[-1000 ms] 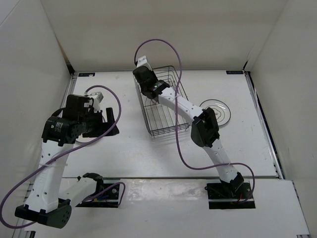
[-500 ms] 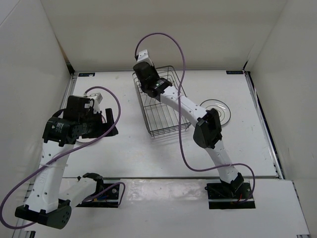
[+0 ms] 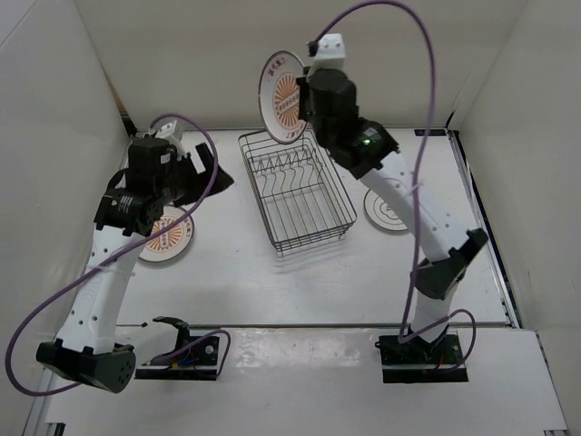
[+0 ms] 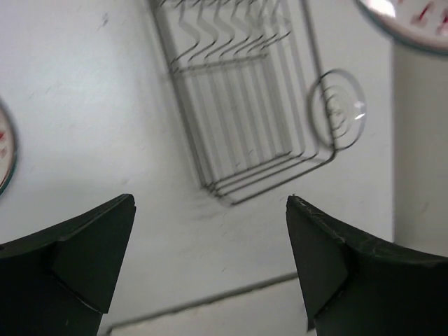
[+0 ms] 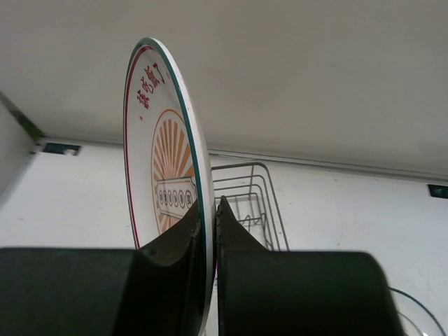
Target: Unload the plates from the dish rack
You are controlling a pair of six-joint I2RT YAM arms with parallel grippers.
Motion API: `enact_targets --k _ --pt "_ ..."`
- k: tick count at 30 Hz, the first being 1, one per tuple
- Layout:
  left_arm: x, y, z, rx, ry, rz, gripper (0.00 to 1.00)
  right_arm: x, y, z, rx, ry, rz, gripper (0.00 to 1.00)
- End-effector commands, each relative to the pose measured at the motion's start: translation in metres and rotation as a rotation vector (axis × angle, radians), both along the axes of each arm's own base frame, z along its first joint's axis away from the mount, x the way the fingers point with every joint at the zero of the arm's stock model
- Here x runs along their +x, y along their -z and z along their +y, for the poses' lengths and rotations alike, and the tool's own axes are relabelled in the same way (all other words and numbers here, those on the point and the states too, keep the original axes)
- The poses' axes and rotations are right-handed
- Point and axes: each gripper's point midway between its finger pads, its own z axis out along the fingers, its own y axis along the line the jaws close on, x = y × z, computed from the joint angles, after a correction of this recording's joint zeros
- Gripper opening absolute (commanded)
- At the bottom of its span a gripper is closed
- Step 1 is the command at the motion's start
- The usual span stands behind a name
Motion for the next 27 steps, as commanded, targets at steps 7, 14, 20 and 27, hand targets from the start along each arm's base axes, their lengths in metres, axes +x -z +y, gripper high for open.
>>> enact_targets --k 7,14,20,27 --pt "0.097 -0.079 -0.049 -0.506 0.008 -0.243 0.85 -0.043 0.014 0.003 0.316 -0.240 0.200 0.00" --pt "0.133 -0.075 -0.053 -0.559 0.078 -0.213 0.76 -0.051 0.020 0.007 0.432 -0.319 0.313 0.00" --pt "0.126 -0.040 -0.055 -0.498 0.107 -0.143 0.74 -0.058 0.038 0.020 0.542 -0.372 0.427 0.00" --pt "0.107 -0.004 -0.051 -0.397 0.126 -0.032 0.56 -0.056 0.056 0.030 0.595 -0.386 0.498 0.00"
